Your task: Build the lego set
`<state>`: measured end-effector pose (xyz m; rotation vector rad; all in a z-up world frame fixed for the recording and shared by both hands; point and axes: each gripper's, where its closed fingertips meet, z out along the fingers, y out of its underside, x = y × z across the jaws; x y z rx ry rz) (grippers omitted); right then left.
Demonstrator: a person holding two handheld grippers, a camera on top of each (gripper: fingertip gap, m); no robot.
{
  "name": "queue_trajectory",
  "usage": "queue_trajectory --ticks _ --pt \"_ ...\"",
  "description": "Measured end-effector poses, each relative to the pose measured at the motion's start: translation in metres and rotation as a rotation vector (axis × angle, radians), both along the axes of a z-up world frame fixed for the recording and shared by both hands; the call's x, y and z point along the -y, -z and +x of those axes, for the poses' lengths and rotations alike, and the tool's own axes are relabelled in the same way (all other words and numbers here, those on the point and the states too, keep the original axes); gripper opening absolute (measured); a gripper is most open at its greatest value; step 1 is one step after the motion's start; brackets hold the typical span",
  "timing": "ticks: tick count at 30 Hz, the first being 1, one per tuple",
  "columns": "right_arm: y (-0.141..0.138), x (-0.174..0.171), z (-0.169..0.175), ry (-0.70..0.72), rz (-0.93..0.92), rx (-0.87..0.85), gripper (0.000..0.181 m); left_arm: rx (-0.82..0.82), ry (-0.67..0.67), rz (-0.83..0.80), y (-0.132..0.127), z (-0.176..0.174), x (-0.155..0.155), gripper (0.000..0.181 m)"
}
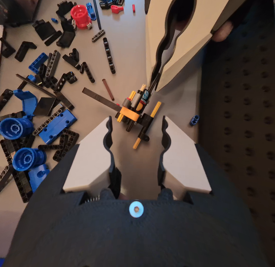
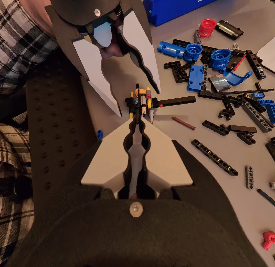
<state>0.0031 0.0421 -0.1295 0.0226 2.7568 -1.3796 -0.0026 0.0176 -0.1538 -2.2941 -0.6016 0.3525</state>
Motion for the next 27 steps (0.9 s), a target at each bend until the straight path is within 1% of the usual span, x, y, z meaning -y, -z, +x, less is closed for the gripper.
queue_trajectory --ticks 2,5,16,19,27 --pt "-0.0006 0.001 0.0004 -0.001 -0.002 -0.001 0.001 0.007 -0.006 -0.014 0.003 -0.001 0.0005 0.058" --pt "-0.0021 0.0031 0.0019 -0.005 -0.006 -0.004 0.001 -0.002 -0.013 -0.037 0.0052 -0.0028 0.0021 0.052" --pt "-0.0079 0.0059 0.0048 -0.022 -0.027 -0.026 0.003 -0.003 0.0 -0.02 0.0038 -0.0018 0.0013 0.05" --pt "-0.0075 0.0052 0.0057 -0.041 -0.028 -0.067 0.008 -0.003 0.002 -0.013 0.0034 -0.0019 0.001 0.049" --pt "-0.009 -0.0033 0.0081 -0.087 -0.042 -0.084 0.023 -0.001 0.008 0.0 0.0034 -0.0018 0.0001 0.049"
